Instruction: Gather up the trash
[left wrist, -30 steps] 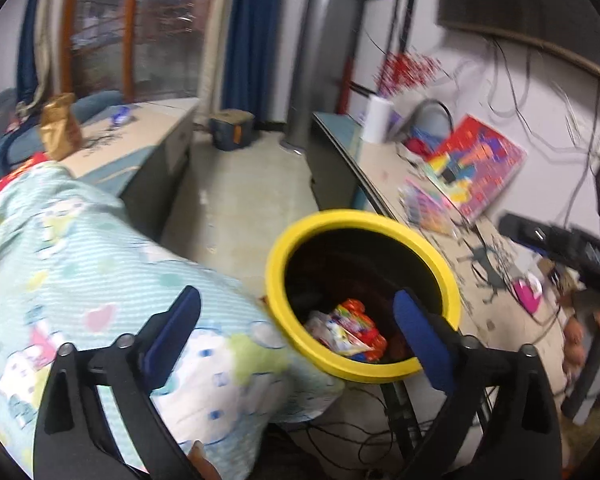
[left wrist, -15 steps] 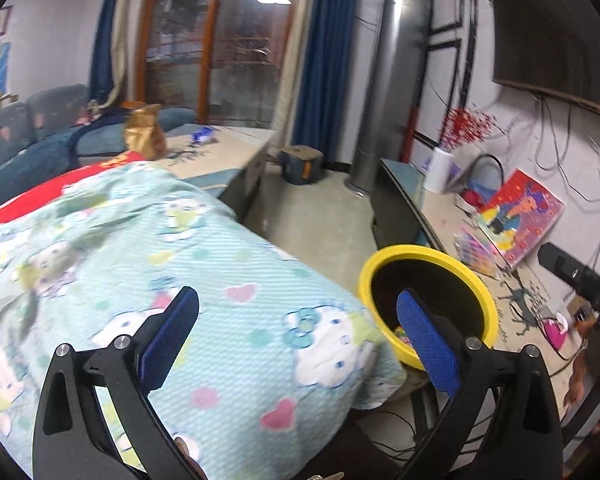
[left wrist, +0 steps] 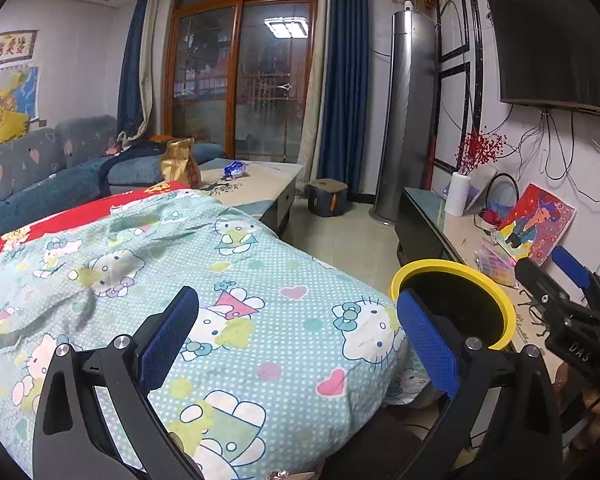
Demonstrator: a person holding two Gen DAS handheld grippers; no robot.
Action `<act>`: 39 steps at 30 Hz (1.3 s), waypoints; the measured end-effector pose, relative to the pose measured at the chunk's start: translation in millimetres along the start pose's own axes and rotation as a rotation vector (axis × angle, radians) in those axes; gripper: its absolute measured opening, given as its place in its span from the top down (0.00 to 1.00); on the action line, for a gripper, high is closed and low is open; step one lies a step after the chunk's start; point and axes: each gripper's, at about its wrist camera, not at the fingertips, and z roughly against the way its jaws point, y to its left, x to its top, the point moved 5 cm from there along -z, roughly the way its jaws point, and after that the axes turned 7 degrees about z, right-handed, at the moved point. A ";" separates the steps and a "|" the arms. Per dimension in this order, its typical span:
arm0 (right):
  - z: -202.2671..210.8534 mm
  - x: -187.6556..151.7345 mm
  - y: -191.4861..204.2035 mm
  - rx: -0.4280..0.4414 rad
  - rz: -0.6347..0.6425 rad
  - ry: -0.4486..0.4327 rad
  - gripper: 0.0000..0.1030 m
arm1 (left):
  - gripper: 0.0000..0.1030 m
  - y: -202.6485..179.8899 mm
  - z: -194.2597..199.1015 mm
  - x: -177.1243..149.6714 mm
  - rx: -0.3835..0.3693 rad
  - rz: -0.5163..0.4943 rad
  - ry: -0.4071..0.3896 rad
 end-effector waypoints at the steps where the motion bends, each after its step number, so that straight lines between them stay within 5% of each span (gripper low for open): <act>1: 0.0 -0.4 2.3 0.007 0.002 0.000 0.10 | 0.06 0.4 0.9 -0.4 -0.001 0.004 -0.001; 39: 2.9 0.3 2.0 -0.004 0.000 -0.016 0.10 | 0.06 -2.6 5.1 -2.4 -0.021 0.024 -0.020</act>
